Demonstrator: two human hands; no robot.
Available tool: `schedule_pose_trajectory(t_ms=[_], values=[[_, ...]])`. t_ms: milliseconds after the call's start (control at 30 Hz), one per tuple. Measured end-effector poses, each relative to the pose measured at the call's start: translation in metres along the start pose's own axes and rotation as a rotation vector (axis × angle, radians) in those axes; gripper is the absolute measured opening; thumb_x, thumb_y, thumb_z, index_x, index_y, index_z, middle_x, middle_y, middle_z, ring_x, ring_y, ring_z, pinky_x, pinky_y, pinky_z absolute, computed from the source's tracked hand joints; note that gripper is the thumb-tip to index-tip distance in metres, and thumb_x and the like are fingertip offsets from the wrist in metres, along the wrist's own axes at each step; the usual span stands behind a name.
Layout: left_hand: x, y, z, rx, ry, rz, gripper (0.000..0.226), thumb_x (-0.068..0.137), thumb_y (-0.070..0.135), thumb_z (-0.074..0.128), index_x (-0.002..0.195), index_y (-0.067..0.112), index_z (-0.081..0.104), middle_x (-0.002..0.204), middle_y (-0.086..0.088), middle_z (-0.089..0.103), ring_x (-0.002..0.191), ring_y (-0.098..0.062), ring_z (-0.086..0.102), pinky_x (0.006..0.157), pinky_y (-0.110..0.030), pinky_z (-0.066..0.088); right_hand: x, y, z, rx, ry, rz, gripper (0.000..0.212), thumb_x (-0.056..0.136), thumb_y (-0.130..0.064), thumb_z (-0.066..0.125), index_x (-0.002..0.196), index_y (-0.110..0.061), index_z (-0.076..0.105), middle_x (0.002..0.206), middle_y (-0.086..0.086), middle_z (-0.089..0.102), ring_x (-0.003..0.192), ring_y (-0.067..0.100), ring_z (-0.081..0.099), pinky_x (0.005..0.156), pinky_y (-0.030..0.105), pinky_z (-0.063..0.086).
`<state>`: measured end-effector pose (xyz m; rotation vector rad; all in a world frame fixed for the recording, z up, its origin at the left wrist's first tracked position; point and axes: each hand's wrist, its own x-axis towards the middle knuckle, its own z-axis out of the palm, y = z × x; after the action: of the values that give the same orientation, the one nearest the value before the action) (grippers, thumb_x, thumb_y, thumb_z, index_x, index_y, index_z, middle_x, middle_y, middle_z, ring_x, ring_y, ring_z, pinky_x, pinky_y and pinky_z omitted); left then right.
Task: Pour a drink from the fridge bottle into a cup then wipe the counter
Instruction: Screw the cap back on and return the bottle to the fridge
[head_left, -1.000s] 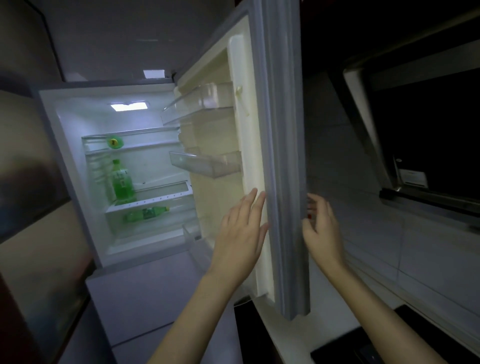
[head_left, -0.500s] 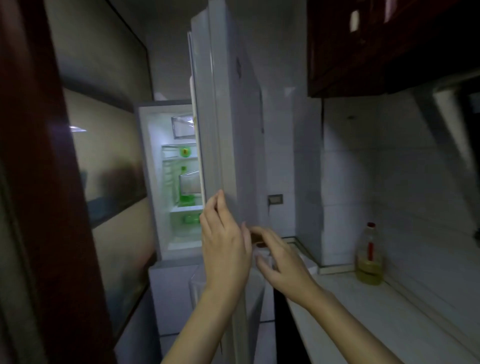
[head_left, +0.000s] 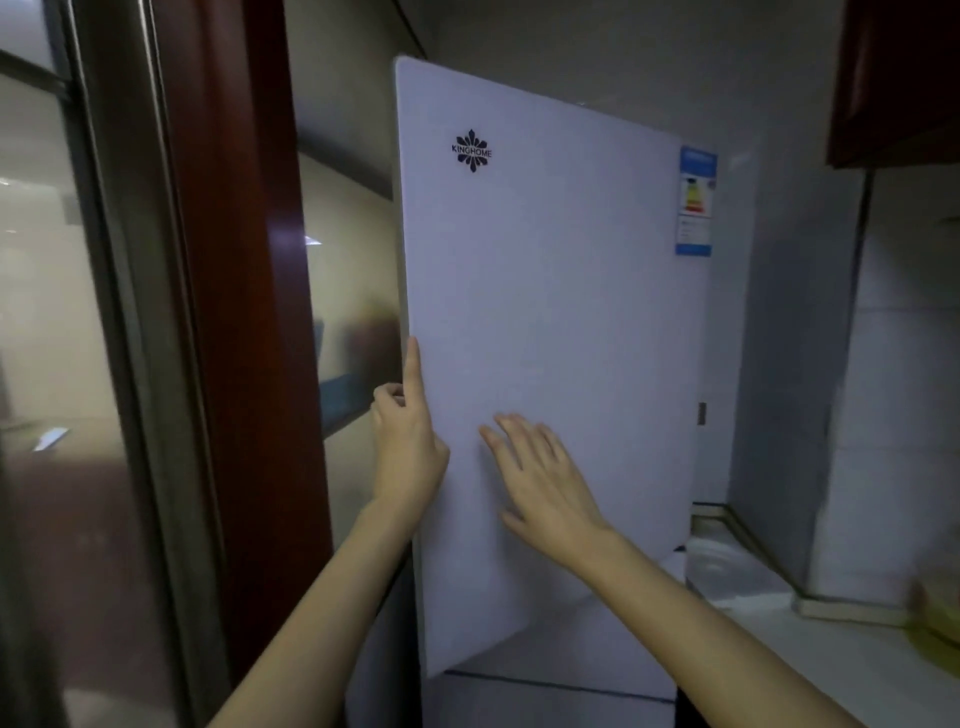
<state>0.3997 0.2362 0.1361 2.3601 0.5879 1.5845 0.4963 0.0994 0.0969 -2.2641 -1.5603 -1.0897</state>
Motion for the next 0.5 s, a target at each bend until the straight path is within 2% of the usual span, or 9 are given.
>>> schedule_pose_trajectory(t_ms=[67, 167, 267, 333, 433, 500], values=[[0.018, -0.025, 0.012, 0.007, -0.022, -0.024, 0.106, 0.077, -0.010, 0.056, 0.157, 0.025, -0.003, 0.104, -0.020, 0.043, 0.082, -0.028, 0.043, 0.077, -0.028, 0.037, 0.022, 0.000, 0.020, -0.024, 0.000, -0.012, 0.106, 0.043, -0.035, 0.089, 0.137, -0.007, 0.049, 0.139, 0.017, 0.050, 0.129, 0.032, 0.048, 0.106, 0.048, 0.039], [0.043, -0.055, 0.031, -0.047, -0.030, -0.072, 0.109, 0.079, -0.010, 0.057, 0.155, 0.035, -0.007, 0.104, -0.017, 0.043, 0.086, -0.031, 0.048, 0.078, -0.029, 0.042, 0.055, 0.002, 0.050, -0.066, -0.007, -0.006, 0.112, 0.044, -0.040, 0.090, 0.141, -0.007, 0.044, 0.141, 0.016, 0.049, 0.130, 0.032, 0.047, 0.106, 0.048, 0.039], [0.068, -0.083, 0.048, -0.236, -0.009, -0.151, 0.106, 0.081, -0.013, 0.052, 0.155, 0.045, 0.002, 0.104, -0.011, 0.042, 0.090, -0.027, 0.051, 0.085, -0.032, 0.048, 0.089, 0.005, 0.073, -0.066, 0.005, 0.016, 0.115, 0.051, -0.044, 0.088, 0.147, -0.011, 0.034, 0.144, 0.016, 0.045, 0.133, 0.031, 0.044, 0.107, 0.048, 0.038], [0.082, -0.098, 0.061, -0.306, -0.002, -0.170, 0.104, 0.081, -0.015, 0.048, 0.155, 0.045, 0.005, 0.109, -0.010, 0.041, 0.097, -0.027, 0.052, 0.093, -0.035, 0.048, 0.110, 0.010, 0.086, -0.086, 0.009, 0.031, 0.113, 0.051, -0.045, 0.088, 0.146, -0.010, 0.036, 0.144, 0.016, 0.045, 0.133, 0.031, 0.043, 0.107, 0.049, 0.038], [0.094, -0.113, 0.086, -0.167, 0.012, -0.131, 0.100, 0.085, -0.011, 0.052, 0.157, 0.037, 0.003, 0.131, -0.014, 0.036, 0.116, -0.030, 0.046, 0.103, -0.040, 0.043, 0.133, 0.018, 0.104, -0.129, 0.014, 0.051, 0.111, 0.048, -0.047, 0.089, 0.141, -0.005, 0.044, 0.143, 0.015, 0.046, 0.133, 0.031, 0.044, 0.108, 0.048, 0.038], [0.096, -0.120, 0.107, 0.039, 0.041, -0.025, 0.096, 0.085, -0.011, 0.056, 0.158, 0.028, 0.008, 0.152, -0.018, 0.022, 0.137, -0.033, 0.031, 0.112, -0.045, 0.031, 0.145, 0.024, 0.116, -0.157, 0.015, 0.068, 0.111, 0.045, -0.048, 0.089, 0.137, -0.003, 0.048, 0.142, 0.015, 0.048, 0.132, 0.031, 0.045, 0.107, 0.048, 0.038]])
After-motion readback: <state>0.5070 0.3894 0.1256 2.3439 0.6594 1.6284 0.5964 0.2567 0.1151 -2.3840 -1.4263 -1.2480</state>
